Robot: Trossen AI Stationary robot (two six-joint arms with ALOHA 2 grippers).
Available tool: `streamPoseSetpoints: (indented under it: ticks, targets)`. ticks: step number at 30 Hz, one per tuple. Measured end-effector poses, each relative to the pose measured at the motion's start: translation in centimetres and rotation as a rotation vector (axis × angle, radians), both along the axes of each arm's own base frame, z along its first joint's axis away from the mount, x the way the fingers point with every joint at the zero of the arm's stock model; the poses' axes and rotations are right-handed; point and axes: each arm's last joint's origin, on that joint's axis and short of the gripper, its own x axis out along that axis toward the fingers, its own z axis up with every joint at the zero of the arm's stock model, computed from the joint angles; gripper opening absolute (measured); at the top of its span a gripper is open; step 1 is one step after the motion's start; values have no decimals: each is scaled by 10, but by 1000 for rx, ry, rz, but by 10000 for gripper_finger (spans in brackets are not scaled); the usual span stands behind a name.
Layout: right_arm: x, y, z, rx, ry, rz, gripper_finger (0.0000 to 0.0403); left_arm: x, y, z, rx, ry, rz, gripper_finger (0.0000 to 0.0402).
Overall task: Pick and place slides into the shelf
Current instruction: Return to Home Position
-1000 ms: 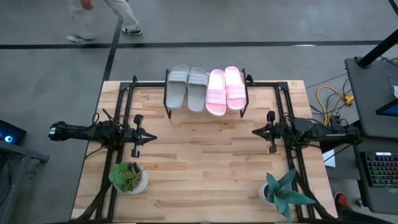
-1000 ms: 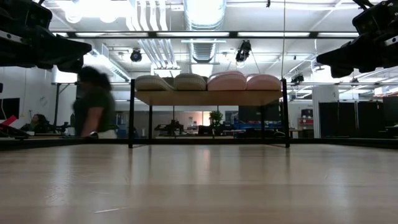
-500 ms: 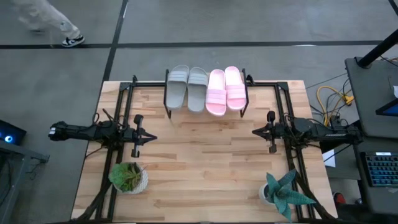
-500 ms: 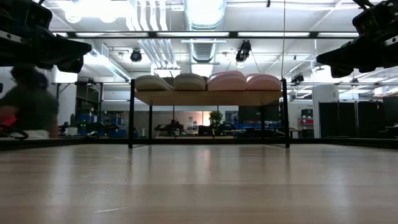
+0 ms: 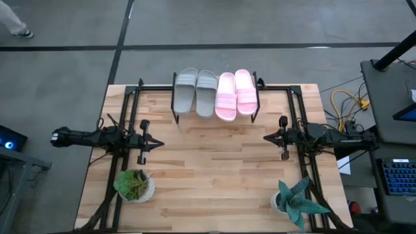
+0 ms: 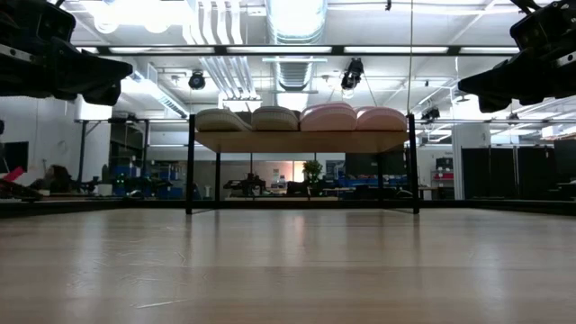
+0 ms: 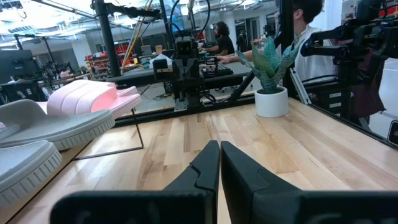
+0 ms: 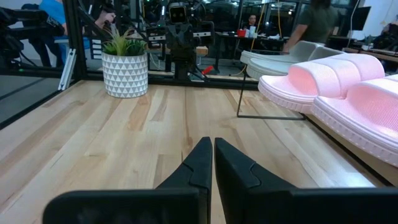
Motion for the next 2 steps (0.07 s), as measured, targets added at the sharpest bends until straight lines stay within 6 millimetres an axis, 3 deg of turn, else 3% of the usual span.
streamPoseSetpoints:
  ticks: [2]
  targets:
    - [0,0,0,0,0,0,9,0,0,0,0,0,0,0]
